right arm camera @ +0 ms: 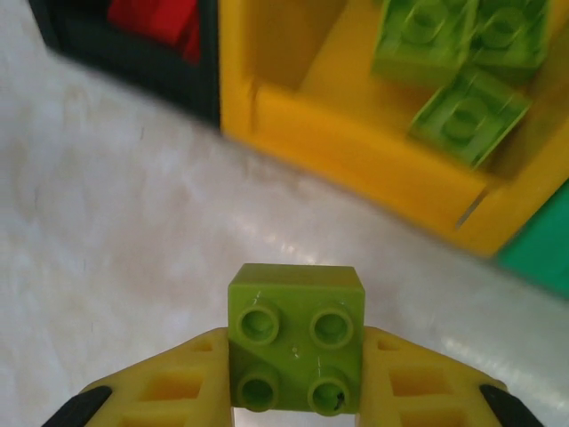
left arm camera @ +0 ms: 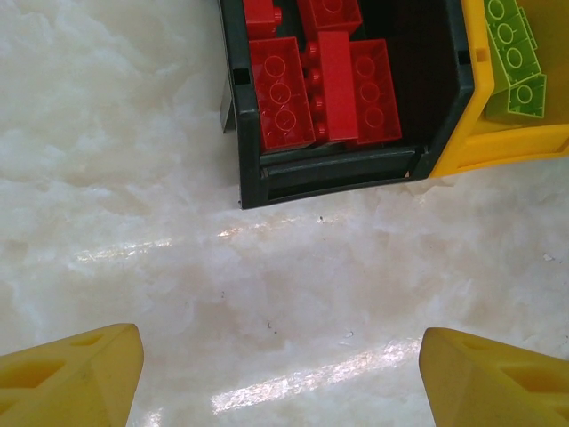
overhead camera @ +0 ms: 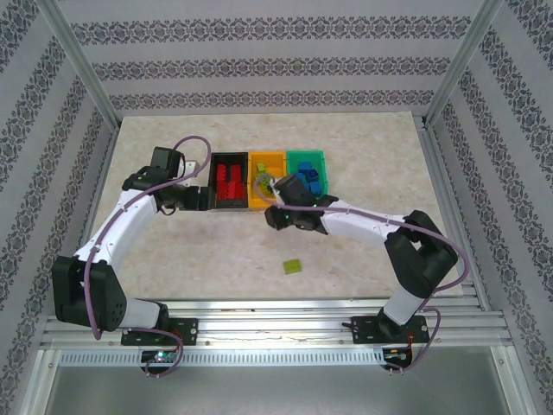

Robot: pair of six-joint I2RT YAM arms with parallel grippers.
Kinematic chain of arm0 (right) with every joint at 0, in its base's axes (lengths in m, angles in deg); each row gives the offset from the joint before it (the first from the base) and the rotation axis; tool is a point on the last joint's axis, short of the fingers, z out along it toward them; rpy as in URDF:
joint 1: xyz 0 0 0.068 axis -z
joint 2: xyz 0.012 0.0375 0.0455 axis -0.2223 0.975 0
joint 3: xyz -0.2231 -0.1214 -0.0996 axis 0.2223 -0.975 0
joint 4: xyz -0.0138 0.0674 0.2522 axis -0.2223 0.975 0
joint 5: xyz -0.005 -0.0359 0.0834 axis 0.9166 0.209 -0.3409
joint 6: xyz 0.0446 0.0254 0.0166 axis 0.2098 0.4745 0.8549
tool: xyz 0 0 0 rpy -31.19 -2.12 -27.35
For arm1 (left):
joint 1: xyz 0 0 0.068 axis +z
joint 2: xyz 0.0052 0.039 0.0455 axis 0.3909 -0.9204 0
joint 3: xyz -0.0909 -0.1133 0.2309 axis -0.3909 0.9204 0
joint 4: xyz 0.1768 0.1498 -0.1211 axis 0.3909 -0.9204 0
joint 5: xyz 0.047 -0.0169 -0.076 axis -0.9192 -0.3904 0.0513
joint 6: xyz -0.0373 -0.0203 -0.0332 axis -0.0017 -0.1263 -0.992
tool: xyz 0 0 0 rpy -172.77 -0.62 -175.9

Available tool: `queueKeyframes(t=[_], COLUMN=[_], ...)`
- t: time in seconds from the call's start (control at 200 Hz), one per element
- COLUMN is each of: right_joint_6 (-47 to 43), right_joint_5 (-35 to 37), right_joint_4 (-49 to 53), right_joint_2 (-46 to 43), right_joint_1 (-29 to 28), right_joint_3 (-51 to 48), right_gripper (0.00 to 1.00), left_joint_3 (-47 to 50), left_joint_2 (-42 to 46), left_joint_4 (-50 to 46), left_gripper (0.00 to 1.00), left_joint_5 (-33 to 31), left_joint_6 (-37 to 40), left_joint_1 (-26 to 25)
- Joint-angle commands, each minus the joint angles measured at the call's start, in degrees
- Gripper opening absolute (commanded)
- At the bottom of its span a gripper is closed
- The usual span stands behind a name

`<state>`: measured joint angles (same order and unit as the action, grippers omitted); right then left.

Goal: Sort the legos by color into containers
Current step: Place the lego in the container.

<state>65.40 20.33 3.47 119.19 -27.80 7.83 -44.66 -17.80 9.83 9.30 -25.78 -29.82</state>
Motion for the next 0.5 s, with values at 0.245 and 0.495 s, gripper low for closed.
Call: queueKeyframes(t=[0.245, 0.495], right_joint_6=[0.24, -0.54], right_joint_5=[-5.88, -5.59], right_joint_4=[1.5, 3.33], right_joint_2=[13.02, 13.07], right_joint_1=[8.27, 8.36], right_joint_3=[20.87, 21.94], right_gripper=[0.4, 0.54], left_joint_3=[-0.8, -0.75], left_joint_2=[-1.46, -0.96], left_joint_4=[-2.48, -2.65], left_gripper=[0.81, 0.81], left_joint_5=[0.4, -0.14], left_joint_6=[1.03, 1.16], left_joint_1=[-0.66, -0.66])
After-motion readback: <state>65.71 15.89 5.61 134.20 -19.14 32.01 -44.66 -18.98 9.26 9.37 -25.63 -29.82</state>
